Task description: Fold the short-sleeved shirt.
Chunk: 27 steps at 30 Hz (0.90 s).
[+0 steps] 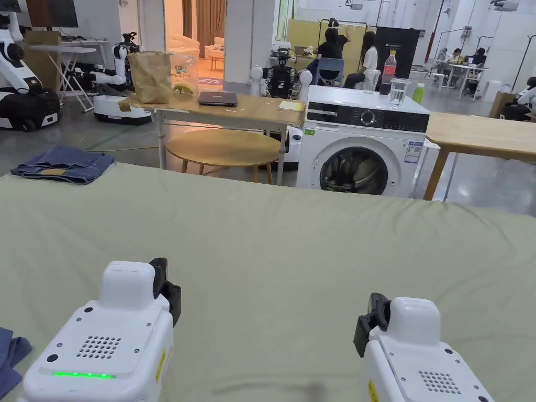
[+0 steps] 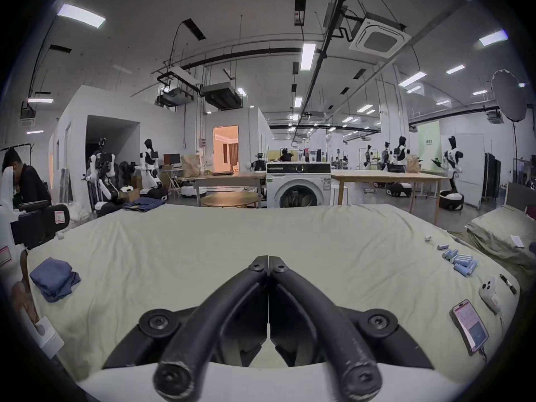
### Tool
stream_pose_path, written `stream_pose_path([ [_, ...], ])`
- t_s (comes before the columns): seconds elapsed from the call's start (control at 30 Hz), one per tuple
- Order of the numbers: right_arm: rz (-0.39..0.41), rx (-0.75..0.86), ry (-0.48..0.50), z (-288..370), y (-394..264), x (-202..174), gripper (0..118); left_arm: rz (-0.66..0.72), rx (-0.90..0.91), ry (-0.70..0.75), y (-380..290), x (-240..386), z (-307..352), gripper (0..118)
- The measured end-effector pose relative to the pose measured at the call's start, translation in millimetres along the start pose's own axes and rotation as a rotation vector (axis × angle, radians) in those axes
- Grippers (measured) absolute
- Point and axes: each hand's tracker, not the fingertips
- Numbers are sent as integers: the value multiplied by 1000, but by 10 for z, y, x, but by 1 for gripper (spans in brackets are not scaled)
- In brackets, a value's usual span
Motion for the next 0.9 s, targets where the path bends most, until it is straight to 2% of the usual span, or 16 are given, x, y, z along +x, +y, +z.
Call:
stream_pose_path([
  [0.03, 1, 2, -4, -1, 5, -1, 0, -4, -3, -2, 20, 7, 12, 3],
  [0.07, 4, 5, -9, 4, 10, -5, 1, -12, -11, -3, 38, 24, 14, 11],
  [0.1, 8, 9, -18, 10, 12, -11, 10, -19, -19, -3, 47, 34, 9, 31],
  [0.13, 12, 16, -28, 19, 12, -19, 24, -26, -30, -6, 59, 49, 1, 43],
  [0.17, 16, 20, -31, 17, 12, -19, 43, -32, -40, -12, 67, 61, -9, 54],
  [0.2, 17, 18, -35, 14, 16, -18, 70, -37, -45, -17, 67, 67, -17, 68],
  [0.23, 15, 11, -34, 5, 23, -10, 82, -40, -48, -15, 66, 71, -25, 76],
  [0.27, 9, 6, -31, -8, 25, 6, 86, -37, -50, -11, 64, 79, -33, 80],
  [0.33, 6, 2, -48, -16, 30, 22, 87, -6, -40, -2, 55, 67, -29, 82],
  [0.4, 8, 2, -64, -24, 36, 42, 94, 39, -22, -3, 37, 24, -34, 82],
  [0.67, 30, 0, -98, -60, 67, 84, 94, 158, -24, -57, 35, -116, -59, 82],
  [0.9, -14, -1, -49, -115, 77, 101, 94, 184, -55, -10, 73, -91, -190, 82],
])
